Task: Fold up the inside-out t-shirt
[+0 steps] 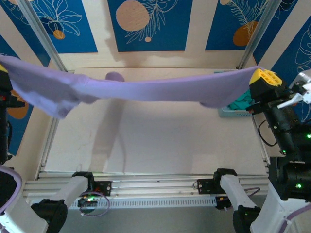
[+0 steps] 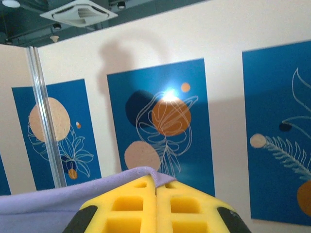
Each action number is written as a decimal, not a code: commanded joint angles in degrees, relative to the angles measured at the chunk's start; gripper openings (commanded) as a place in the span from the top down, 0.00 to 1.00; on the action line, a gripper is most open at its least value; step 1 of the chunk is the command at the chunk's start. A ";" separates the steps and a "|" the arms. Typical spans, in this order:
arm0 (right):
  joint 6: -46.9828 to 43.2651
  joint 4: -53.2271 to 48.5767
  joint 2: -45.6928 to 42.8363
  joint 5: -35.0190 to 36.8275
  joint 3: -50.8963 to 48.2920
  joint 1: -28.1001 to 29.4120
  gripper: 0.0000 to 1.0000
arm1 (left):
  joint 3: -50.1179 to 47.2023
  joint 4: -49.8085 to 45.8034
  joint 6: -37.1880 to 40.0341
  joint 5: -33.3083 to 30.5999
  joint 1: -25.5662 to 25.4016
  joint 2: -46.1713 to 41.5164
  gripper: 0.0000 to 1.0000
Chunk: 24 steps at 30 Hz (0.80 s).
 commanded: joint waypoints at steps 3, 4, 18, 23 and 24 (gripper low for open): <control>-2.27 -2.25 2.68 2.64 3.26 -0.20 1.00 | 2.80 1.94 2.75 -1.19 0.75 6.60 1.00; -2.48 -1.87 3.45 2.50 3.29 -0.20 1.00 | 2.79 2.49 2.91 -1.04 0.73 7.99 1.00; -4.77 16.41 24.43 2.12 -12.28 2.21 1.00 | -1.46 15.08 3.25 2.95 0.81 39.80 1.00; -6.63 20.68 44.25 5.60 -8.56 5.31 1.00 | 10.72 11.85 1.28 4.96 0.82 60.44 0.97; -6.99 20.44 49.10 5.94 -6.10 5.71 1.00 | 14.73 10.59 0.97 5.24 0.77 65.37 0.94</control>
